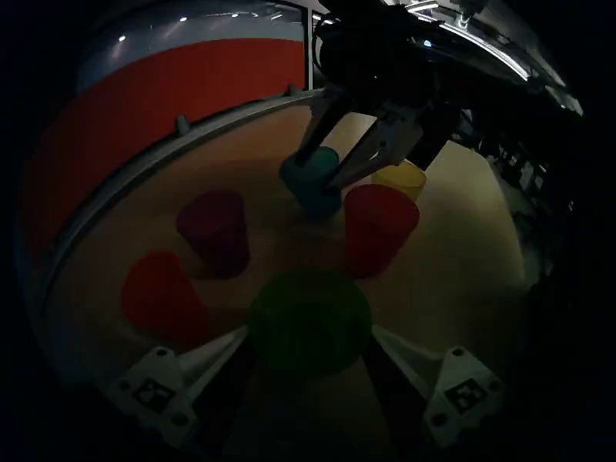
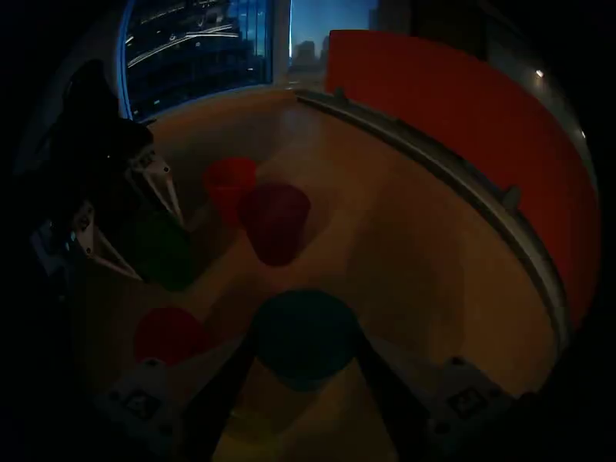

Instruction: Pour water

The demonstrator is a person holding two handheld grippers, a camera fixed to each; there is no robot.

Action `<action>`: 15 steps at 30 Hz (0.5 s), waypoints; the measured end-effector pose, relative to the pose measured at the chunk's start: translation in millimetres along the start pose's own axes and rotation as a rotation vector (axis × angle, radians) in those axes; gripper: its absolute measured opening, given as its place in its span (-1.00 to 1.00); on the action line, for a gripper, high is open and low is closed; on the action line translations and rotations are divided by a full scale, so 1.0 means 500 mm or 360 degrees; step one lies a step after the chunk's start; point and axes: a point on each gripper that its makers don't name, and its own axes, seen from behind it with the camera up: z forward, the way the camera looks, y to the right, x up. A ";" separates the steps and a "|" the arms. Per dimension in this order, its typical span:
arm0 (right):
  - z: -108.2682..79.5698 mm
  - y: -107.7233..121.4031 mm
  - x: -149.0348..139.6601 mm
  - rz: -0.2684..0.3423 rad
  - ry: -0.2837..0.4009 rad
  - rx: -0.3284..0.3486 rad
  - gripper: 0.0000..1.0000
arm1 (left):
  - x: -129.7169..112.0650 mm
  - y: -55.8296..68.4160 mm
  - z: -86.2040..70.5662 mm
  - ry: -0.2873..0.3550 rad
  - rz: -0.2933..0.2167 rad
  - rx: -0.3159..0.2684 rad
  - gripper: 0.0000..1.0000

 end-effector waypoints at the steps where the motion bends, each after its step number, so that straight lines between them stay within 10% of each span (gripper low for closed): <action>1: -0.001 0.000 -0.001 0.0004 0.0001 0.0000 0.92 | -0.001 0.000 0.000 -0.0001 -0.0001 0.0001 0.74; 15: -0.016 -0.003 -0.021 0.0012 -0.0022 -0.0003 0.93 | -0.002 -0.001 -0.001 -0.0017 -0.0010 0.0010 0.75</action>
